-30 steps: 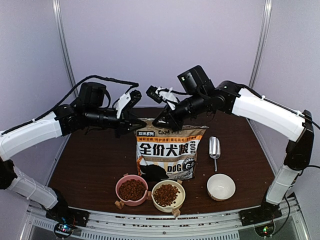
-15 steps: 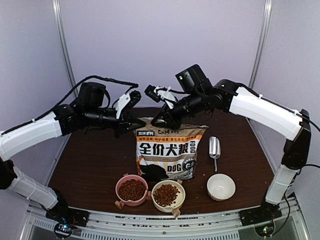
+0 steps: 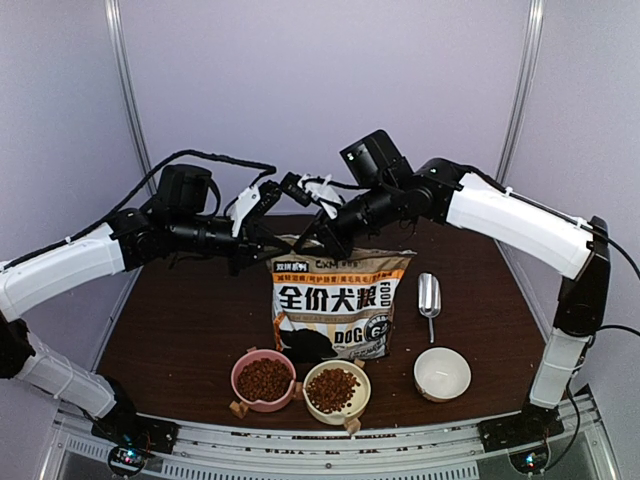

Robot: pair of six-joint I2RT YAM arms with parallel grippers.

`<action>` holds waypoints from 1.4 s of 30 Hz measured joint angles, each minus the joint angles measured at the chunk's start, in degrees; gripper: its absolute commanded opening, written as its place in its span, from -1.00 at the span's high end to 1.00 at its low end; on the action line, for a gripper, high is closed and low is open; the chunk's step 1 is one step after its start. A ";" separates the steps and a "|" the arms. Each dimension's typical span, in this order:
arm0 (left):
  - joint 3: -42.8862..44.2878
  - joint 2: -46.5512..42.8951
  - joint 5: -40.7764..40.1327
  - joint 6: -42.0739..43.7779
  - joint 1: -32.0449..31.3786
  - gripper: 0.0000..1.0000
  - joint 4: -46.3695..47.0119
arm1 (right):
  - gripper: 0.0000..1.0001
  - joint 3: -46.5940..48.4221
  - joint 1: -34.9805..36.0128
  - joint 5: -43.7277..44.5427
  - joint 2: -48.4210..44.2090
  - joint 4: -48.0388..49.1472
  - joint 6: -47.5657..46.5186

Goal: Serve the pet food

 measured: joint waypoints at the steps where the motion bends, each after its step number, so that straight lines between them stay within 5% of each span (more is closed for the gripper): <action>1: 0.00 0.04 0.02 -0.04 0.04 1.00 -0.02 | 1.00 0.02 0.04 -0.17 0.02 -0.13 -0.07; 8: -0.02 -0.11 -0.72 0.15 0.00 0.65 -0.55 | 1.00 0.02 0.02 -0.31 0.09 0.02 -0.22; 15: -0.59 -2.16 -2.84 1.18 0.00 1.00 -2.69 | 1.00 -0.07 0.04 -0.26 0.07 0.15 -0.33; 35: -0.85 -2.62 -2.12 2.01 0.00 1.00 -2.80 | 0.73 -0.17 0.13 -1.27 0.13 2.21 1.42; 42: -0.85 -2.62 -1.95 2.01 0.00 1.00 -2.80 | 1.00 0.76 0.24 -2.43 0.63 2.23 1.40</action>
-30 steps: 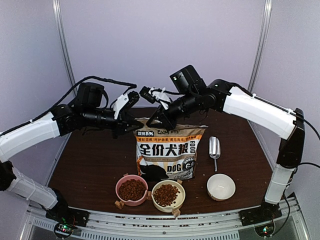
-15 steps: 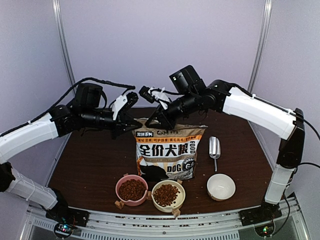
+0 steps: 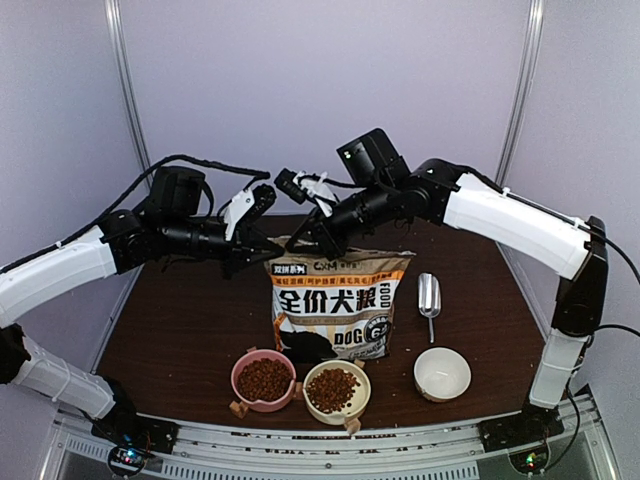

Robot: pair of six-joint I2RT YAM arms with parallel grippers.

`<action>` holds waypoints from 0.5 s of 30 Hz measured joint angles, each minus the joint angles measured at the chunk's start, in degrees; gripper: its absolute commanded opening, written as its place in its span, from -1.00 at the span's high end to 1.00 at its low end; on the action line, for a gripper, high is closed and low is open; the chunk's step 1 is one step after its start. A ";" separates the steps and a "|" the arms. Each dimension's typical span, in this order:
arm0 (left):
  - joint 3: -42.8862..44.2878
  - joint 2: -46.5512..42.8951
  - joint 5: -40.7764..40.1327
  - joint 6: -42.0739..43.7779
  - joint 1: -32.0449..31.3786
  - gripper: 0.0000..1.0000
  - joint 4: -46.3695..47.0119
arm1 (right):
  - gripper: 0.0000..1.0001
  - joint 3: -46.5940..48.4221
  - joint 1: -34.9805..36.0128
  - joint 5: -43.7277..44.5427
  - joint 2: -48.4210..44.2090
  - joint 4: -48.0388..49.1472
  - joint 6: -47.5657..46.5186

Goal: Serve the pet food

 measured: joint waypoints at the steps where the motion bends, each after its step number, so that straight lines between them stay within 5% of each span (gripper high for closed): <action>1: 0.00 0.02 0.00 0.00 0.00 0.84 -0.15 | 1.00 0.00 0.00 -0.04 0.02 -0.09 0.07; 4: 0.00 0.02 -0.46 0.44 0.00 0.62 -0.39 | 1.00 0.00 0.00 -0.09 0.09 -0.04 -0.07; 9: 0.00 -0.74 -1.49 1.05 0.09 0.89 -2.29 | 1.00 0.00 0.00 -0.02 0.09 0.00 -0.17; 15: -0.52 -1.70 -2.47 1.77 0.31 0.67 -2.97 | 1.00 0.00 0.04 0.37 0.09 -0.07 -0.33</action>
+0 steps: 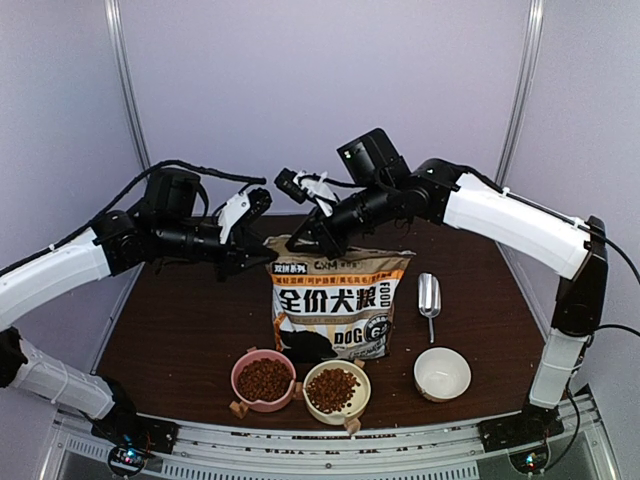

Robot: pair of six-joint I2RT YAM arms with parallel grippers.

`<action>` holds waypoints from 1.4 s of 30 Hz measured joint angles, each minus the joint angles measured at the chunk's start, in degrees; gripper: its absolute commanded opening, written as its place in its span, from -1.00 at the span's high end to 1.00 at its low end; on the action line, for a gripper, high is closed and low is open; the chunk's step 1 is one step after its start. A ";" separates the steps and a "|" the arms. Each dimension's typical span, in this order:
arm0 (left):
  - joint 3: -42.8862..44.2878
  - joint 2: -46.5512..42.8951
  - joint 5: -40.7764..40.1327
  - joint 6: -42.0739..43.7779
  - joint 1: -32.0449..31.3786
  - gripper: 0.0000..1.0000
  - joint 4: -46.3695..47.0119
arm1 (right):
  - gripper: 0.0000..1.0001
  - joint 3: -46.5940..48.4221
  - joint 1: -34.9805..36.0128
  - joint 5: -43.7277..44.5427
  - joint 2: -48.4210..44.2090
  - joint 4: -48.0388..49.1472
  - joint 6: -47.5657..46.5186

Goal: Serve the pet food

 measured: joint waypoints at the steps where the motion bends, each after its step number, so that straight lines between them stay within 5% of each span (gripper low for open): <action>1: 0.00 -0.02 0.07 0.00 0.00 0.69 -0.09 | 1.00 0.00 0.00 0.00 0.00 0.02 0.00; 6: 0.02 0.09 0.83 -0.13 0.35 1.00 -0.07 | 1.00 0.00 0.00 0.00 0.00 -0.02 0.02; 21: 0.00 0.22 2.27 -0.37 0.61 1.00 0.44 | 0.67 0.07 0.39 0.07 0.28 -0.52 -0.15; 24: 0.00 0.24 2.32 -0.44 0.61 1.00 0.48 | 0.71 0.81 0.68 0.07 1.11 -0.83 -0.15; 27: 0.00 0.24 2.32 -0.48 0.61 1.00 0.46 | 1.00 1.16 0.90 0.09 1.68 -0.85 -0.13; 36: -0.13 0.37 1.99 -0.52 0.87 1.00 0.48 | 1.00 1.57 1.07 2.82 1.92 -1.42 -1.38; 42: -0.39 0.20 2.03 -0.55 0.87 1.00 1.16 | 0.75 0.83 1.60 5.95 0.96 -1.88 -2.93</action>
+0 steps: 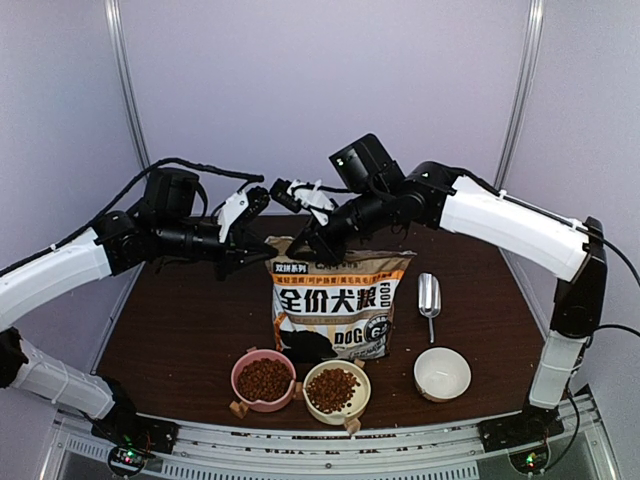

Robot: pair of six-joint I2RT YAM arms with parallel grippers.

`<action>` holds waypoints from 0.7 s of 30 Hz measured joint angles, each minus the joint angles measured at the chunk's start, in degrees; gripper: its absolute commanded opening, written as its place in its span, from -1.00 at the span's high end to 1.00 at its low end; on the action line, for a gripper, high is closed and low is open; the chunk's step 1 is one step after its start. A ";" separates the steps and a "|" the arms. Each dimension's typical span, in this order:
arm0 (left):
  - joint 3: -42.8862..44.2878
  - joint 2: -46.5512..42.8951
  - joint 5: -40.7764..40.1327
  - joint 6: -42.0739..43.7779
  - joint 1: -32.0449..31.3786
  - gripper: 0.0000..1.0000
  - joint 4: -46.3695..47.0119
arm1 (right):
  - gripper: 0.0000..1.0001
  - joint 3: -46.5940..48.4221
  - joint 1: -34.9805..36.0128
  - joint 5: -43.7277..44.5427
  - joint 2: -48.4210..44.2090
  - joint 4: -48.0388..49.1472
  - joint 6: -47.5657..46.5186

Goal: Serve the pet food

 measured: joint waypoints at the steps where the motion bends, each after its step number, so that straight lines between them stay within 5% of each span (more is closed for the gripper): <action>1: -0.09 -0.11 0.00 0.00 0.00 1.00 0.04 | 0.74 -0.66 0.00 0.87 -0.59 -0.44 -0.24; 3: -0.11 -0.17 0.00 0.00 0.00 1.00 0.13 | 0.73 -1.60 -0.02 2.08 -1.60 -1.05 -0.50; 6: -0.20 -0.35 0.00 0.00 0.00 1.00 0.11 | 1.00 -2.73 0.00 3.43 -2.95 -1.68 -1.03; 13: -0.28 -0.42 -0.11 0.02 -0.02 1.00 0.24 | 0.98 -3.58 0.26 4.42 -3.67 -1.57 -1.97; 17: -0.31 -0.42 -0.24 0.02 -0.04 1.00 0.35 | 0.81 -3.93 0.52 5.57 -4.00 -1.38 -2.49; 21: -0.46 -0.61 -0.35 0.02 -0.04 1.00 0.42 | 0.90 -6.01 0.59 8.70 -6.23 -2.10 -3.30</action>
